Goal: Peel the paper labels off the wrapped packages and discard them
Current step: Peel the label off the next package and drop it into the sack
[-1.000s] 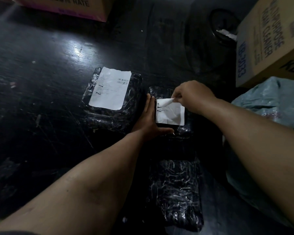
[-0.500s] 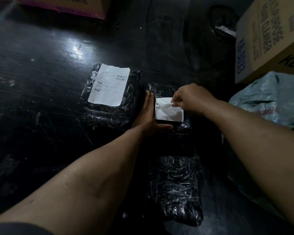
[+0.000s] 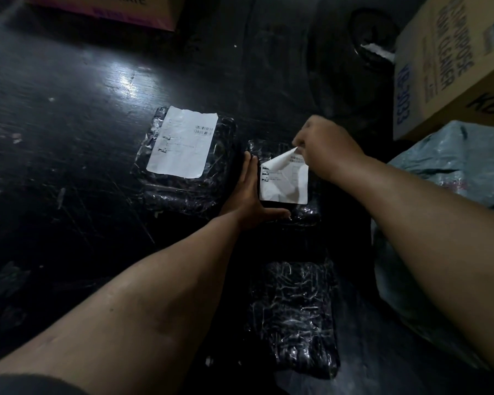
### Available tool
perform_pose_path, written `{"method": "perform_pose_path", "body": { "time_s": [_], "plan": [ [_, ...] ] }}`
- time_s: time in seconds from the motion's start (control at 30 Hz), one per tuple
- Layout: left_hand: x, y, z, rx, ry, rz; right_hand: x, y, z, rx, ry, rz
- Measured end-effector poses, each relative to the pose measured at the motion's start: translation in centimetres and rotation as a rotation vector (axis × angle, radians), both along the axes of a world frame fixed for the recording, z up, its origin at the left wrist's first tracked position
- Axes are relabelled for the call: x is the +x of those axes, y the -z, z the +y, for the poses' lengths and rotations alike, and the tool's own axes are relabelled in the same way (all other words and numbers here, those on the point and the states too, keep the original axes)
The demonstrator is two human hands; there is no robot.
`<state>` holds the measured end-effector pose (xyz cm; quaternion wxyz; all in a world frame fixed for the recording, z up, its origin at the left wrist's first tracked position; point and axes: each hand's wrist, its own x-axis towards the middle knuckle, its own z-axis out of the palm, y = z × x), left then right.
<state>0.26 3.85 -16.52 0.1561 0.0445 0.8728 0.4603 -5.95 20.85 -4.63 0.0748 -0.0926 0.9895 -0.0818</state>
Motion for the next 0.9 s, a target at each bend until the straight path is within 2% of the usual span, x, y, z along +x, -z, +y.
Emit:
{"method": "perform_pose_path", "body": {
  "time_s": [0.1, 0.2, 0.3, 0.9],
  "plan": [
    [0.0, 0.0, 0.0, 0.001, 0.001, -0.001, 0.4, -1.0, 0.2, 0.083, -0.023, -0.024],
    [0.1, 0.1, 0.0, 0.01, -0.002, 0.007, 1.6, -1.4, 0.0, 0.039, -0.065, -0.161],
    [0.1, 0.0, -0.1, 0.015, 0.003, 0.004, 2.4, -1.1, -0.4, 0.011, -0.079, -0.218],
    [0.1, -0.1, -0.1, 0.02, 0.001, 0.03, 4.1, -1.8, 0.1, -0.051, -0.073, -0.207]
  ]
}}
